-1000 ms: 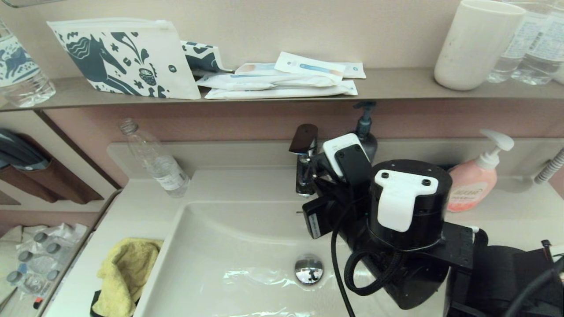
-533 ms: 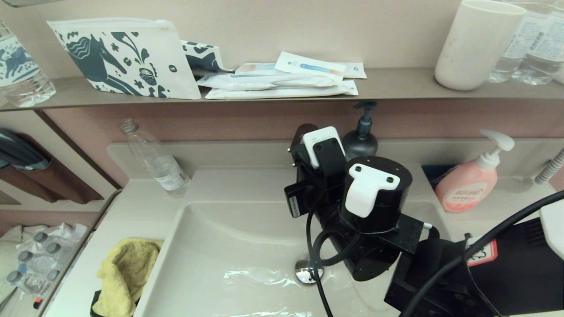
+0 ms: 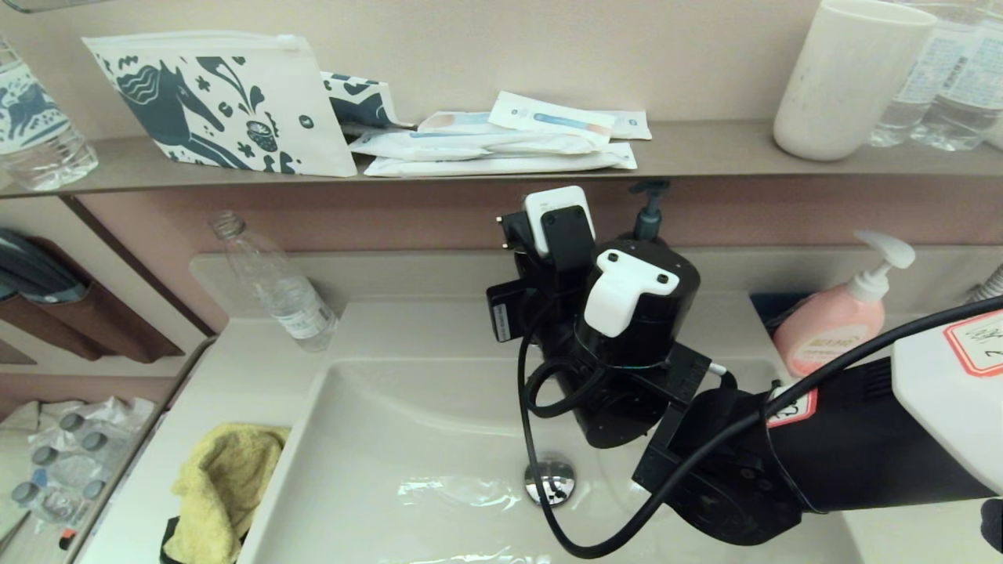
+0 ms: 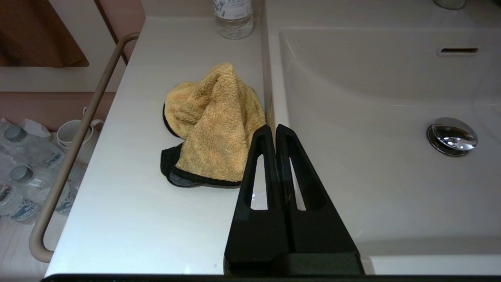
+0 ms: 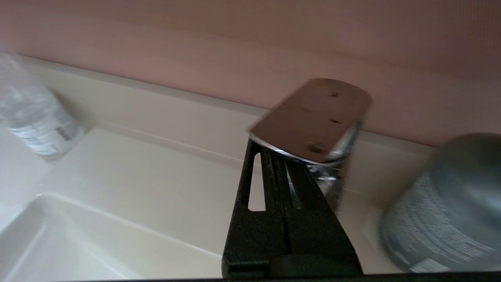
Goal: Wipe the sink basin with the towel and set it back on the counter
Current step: Turn on the faucet
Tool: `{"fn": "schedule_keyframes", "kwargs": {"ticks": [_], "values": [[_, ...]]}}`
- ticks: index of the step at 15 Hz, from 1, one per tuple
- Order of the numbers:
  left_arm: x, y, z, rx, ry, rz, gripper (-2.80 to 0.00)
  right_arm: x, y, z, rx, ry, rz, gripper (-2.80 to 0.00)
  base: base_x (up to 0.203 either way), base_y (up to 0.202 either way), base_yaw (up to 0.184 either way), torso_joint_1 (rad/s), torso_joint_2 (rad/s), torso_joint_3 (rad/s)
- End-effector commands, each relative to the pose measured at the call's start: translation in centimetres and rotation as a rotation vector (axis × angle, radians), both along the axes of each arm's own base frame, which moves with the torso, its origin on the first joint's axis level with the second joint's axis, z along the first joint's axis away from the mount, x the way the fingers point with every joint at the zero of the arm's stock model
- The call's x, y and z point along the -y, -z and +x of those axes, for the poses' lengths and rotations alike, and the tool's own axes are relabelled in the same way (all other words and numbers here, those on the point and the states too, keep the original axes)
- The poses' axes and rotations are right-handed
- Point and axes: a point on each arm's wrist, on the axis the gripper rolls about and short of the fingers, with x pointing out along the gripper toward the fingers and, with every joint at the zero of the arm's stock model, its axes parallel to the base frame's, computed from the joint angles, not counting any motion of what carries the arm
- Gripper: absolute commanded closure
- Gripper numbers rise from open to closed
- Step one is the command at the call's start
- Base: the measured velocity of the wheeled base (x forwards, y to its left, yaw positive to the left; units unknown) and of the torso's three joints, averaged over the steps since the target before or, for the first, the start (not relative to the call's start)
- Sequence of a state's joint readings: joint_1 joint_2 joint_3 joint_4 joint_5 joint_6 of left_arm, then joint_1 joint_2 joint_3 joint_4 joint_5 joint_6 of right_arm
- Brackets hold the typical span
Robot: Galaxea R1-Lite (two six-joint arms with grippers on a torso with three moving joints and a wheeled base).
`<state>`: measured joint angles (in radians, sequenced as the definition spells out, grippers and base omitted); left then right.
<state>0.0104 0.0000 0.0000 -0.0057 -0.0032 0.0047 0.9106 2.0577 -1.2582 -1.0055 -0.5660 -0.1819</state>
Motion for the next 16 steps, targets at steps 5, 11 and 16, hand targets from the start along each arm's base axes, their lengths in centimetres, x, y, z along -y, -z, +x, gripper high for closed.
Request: {"fn": "schedule_keyframes", "kwargs": {"ticks": [5,11,16], "values": [[0.0,0.0,0.0,-0.001,0.000,0.000,0.00,0.0,-1.8,-0.6,0.049,0.006,0.011,0.00,0.000,0.000,0.000,0.000,0.00,0.000],[0.0,0.0,0.0,-0.001,0.000,0.000,0.00,0.6,-3.3,-1.7,0.076,0.003,0.008,0.00,0.000,0.000,0.000,0.000,0.00,0.000],[0.0,0.0,0.0,-0.001,0.000,0.000,0.00,1.1,-3.8,-2.5,0.084,-0.004,0.000,0.00,0.000,0.000,0.000,0.000,0.00,0.000]]}}
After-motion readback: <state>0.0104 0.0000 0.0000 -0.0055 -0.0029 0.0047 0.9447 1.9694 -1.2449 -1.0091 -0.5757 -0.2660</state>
